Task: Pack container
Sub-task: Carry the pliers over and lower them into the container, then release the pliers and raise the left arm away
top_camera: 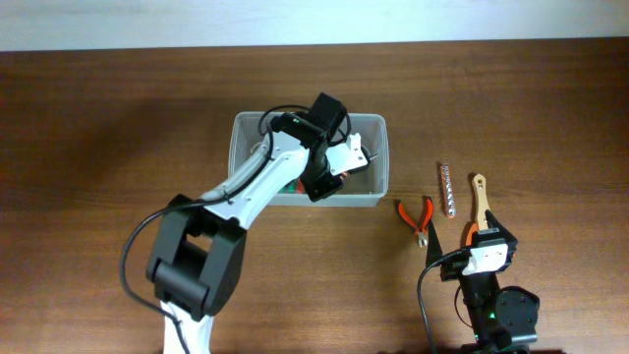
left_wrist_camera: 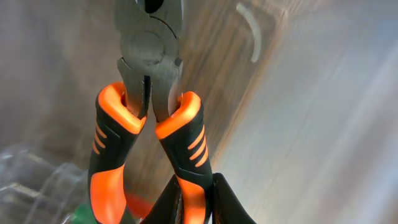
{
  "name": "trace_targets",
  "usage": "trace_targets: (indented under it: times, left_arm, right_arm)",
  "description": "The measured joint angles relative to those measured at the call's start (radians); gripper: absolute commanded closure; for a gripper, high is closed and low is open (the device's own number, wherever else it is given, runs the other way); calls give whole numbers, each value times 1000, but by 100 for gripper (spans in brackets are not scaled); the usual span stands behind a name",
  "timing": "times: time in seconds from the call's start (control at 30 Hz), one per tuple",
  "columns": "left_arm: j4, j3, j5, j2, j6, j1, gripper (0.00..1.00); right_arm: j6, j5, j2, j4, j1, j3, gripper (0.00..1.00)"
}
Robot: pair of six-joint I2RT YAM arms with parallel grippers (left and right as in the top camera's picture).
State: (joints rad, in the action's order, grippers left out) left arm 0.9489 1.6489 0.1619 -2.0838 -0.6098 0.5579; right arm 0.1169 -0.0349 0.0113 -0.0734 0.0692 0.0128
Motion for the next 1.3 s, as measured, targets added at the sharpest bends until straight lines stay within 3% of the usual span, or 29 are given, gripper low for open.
trace_targets:
  times: [0.13, 0.17, 0.2, 0.3, 0.33, 0.37, 0.67, 0.93, 1.03, 1.17, 1.3]
  left_arm:
    - [3, 1, 1, -60, 0, 0, 94]
    - [4, 1, 0, -71, 0, 0, 87]
    - [4, 1, 0, -82, 0, 0, 67]
    - [3, 2, 4, -88, 2, 0, 53]
    - [3, 3, 4, -88, 4, -2, 31]
    - [4, 3, 4, -88, 3, -2, 21]
    - [42, 39, -13, -88, 27, -5, 19]
    - [259, 405, -31, -103, 111, -44, 17]
    - [335, 585, -51, -103, 197, -72, 16]
    - [465, 798, -156, -103, 427, -123, 1]
    - [515, 953, -227, -102, 619, -214, 1]
  right_arm:
    - [0, 0, 0, 0, 0, 0, 1]
    - [-1, 0, 0, 0, 0, 0, 1]
    - [0, 0, 0, 0, 0, 0, 1]
    - [0, 0, 0, 0, 0, 0, 2]
    - [0, 0, 0, 0, 0, 0, 1]
    - [0, 0, 0, 0, 0, 0, 1]
    - [0, 0, 0, 0, 0, 0, 1]
    - [-1, 0, 0, 0, 0, 0, 1]
    - [0, 0, 0, 0, 0, 0, 1]
    - [0, 0, 0, 0, 0, 0, 2]
    - [0, 0, 0, 0, 0, 0, 2]
